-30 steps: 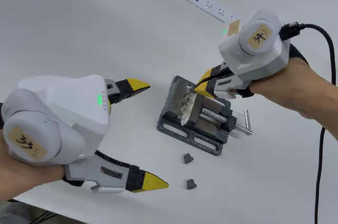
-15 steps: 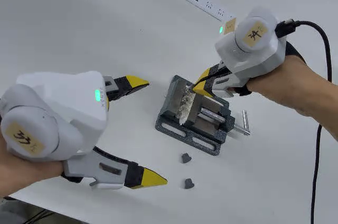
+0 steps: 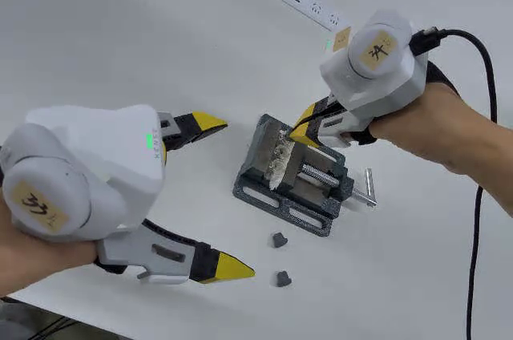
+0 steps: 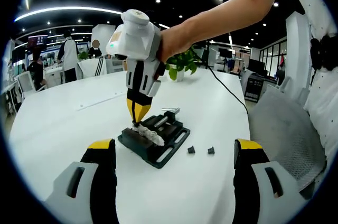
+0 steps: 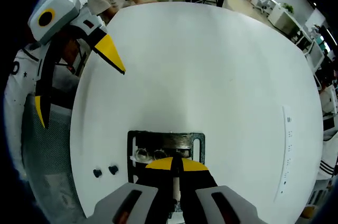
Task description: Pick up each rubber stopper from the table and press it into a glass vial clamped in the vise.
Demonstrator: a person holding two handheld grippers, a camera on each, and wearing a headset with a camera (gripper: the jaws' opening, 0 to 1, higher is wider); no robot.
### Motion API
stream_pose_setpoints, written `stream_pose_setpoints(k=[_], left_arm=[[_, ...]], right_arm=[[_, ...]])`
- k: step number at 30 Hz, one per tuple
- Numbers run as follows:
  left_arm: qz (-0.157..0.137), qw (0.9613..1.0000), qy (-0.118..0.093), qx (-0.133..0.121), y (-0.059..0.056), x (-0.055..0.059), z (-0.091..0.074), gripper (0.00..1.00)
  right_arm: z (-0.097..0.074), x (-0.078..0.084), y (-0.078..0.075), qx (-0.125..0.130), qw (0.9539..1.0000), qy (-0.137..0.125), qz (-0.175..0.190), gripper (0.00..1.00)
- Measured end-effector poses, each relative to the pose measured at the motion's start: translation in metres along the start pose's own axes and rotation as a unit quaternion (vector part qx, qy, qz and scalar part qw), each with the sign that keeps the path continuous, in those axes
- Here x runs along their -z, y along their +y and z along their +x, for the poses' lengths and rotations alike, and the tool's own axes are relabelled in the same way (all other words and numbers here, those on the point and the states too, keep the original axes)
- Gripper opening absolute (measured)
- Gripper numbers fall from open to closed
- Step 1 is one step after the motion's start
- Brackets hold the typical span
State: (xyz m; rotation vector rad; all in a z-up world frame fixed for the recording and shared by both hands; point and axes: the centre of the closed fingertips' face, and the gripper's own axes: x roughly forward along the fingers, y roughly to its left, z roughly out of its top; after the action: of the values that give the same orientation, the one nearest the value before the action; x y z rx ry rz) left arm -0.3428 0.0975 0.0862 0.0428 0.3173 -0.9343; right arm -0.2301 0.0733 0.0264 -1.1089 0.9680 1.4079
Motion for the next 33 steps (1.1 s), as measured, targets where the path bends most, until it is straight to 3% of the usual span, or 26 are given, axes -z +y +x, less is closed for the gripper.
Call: stream_pose_setpoints(k=[10, 19, 33], left_arm=[[-0.001, 1.0000, -0.003, -0.005, 0.0028, 0.0007, -0.0023, 0.91], [-0.001, 1.0000, -0.003, -0.007, 0.0048, 0.0008, -0.0029, 0.91], [0.002, 1.0000, -0.004, -0.004, 0.0031, -0.0006, -0.0005, 0.91]], right_arm=[[0.0007, 0.0012, -0.0003, -0.002, 0.9999, 0.015, -0.003, 0.00], [0.0018, 0.0013, -0.0015, -0.004, 0.9999, 0.013, 0.009, 0.00], [0.0038, -0.0005, 0.0001, 0.001, 0.9996, 0.023, -0.018, 0.00]])
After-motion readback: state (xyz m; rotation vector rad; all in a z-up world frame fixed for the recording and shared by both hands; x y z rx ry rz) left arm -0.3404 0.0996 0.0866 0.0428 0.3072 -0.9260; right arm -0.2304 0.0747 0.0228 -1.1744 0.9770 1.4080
